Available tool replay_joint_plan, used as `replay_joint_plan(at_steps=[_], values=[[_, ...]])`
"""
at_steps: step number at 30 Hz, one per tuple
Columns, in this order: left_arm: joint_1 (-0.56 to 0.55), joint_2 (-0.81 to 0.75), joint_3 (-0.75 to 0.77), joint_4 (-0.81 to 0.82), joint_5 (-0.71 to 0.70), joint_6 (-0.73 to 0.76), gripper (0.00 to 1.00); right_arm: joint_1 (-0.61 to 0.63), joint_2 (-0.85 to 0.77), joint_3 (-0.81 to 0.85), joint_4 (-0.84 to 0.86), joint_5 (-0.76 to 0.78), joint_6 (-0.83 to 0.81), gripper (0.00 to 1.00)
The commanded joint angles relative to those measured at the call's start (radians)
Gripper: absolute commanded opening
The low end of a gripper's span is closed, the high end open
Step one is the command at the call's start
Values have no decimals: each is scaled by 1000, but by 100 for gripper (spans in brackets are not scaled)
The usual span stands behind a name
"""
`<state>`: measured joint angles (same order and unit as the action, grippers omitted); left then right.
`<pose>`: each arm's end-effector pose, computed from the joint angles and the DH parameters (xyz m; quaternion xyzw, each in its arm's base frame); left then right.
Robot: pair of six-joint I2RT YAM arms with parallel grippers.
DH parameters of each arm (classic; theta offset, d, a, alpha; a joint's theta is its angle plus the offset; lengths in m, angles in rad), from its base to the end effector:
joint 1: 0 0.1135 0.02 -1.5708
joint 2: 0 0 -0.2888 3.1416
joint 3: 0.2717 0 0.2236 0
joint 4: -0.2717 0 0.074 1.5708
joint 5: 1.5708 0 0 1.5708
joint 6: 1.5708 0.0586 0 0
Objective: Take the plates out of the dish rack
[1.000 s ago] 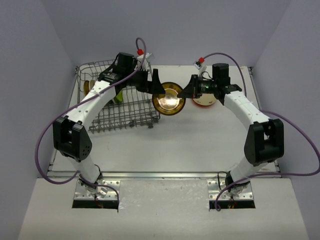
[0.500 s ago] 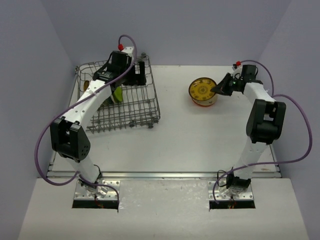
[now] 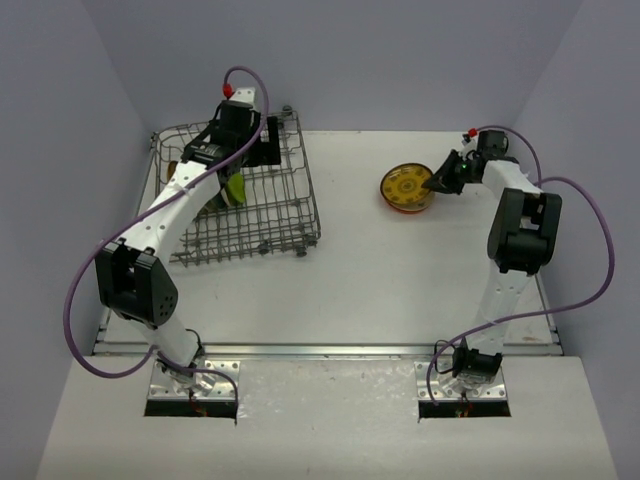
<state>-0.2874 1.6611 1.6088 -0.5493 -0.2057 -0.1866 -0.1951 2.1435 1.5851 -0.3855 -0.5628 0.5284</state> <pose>0.3607 -0.0941 0.3754 -0.0034 0.8815 -0.0205 0.4718 0.4607 -0.0592 0.1929 0.2433 0.8850 0.3096 0.2483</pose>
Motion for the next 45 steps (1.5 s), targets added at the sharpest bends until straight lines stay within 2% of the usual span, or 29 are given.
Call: replay_joint_plan(at_steps=[1, 2, 3, 6, 8, 11, 15, 17, 22, 26, 32, 45], values=[[2, -20, 7, 35, -89, -8, 100, -6, 4, 65, -11, 35, -20, 9], [3, -14, 12, 32, -107, -10, 100, -7, 11, 74, -24, 46, -23, 18], [4, -10, 16, 29, -121, -12, 100, -7, 14, 81, -34, 57, -26, 31], [2, -1, 24, 28, -151, -15, 100, -6, 15, 97, -58, 79, -27, 83], [2, 5, 25, 27, -170, -17, 99, -6, 14, 109, -74, 81, -28, 97], [2, 21, 32, 19, -202, -23, 97, -6, -1, 117, -92, 85, -28, 99], [2, 46, 41, 10, -246, -25, 90, 0, -51, 115, -110, 128, -41, 99], [3, 80, 56, -2, -273, -21, 84, 12, -92, 110, -117, 171, -63, 99], [5, 169, 107, -33, -341, -29, 60, 39, -183, 64, -114, 251, -96, 99], [25, 242, 165, -75, -365, -55, 54, 43, -252, 15, -95, 242, -95, 99], [45, 299, 193, -100, -377, -93, 54, 45, -307, -37, -79, 212, -88, 99], [83, 323, 174, -113, -376, -132, 59, 47, -306, -53, -77, 186, -75, 99]])
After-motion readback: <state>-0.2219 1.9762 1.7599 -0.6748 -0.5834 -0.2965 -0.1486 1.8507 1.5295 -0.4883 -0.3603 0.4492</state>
